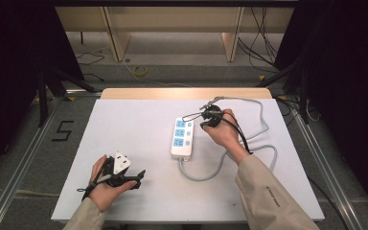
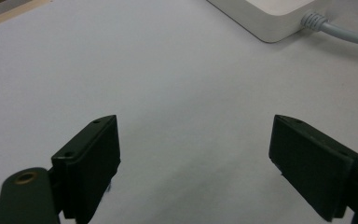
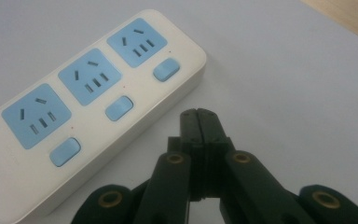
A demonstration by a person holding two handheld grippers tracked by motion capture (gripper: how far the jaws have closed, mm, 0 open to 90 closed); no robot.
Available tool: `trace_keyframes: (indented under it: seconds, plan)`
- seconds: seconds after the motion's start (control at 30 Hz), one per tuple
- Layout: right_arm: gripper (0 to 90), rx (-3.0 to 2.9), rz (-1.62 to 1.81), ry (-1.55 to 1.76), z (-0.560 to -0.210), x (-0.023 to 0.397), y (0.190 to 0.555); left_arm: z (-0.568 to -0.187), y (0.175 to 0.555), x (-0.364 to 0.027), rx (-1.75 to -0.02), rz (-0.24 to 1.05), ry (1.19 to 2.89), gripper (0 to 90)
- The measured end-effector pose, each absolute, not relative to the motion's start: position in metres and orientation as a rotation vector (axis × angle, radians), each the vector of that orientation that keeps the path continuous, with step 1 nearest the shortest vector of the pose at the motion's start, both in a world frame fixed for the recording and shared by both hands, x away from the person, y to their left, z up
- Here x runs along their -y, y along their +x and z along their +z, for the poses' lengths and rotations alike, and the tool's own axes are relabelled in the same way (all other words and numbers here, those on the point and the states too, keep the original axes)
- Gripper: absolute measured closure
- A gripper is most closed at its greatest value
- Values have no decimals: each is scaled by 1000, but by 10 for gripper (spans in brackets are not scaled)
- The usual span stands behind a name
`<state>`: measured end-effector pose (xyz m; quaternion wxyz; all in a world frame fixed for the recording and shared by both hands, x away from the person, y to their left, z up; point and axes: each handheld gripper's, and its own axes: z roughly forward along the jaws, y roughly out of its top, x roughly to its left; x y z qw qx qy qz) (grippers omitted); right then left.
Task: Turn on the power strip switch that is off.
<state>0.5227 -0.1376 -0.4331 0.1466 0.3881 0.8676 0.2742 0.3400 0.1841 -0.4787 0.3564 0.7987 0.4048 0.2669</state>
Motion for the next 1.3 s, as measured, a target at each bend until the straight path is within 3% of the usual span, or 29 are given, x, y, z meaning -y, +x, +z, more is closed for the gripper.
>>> trace_keyframes:
  seconds: [1.3]
  plan:
    - [900, -2506, 756, 1111, -430, 127, 538, -479, 339, -183, -1037, 693, 2069, 160]
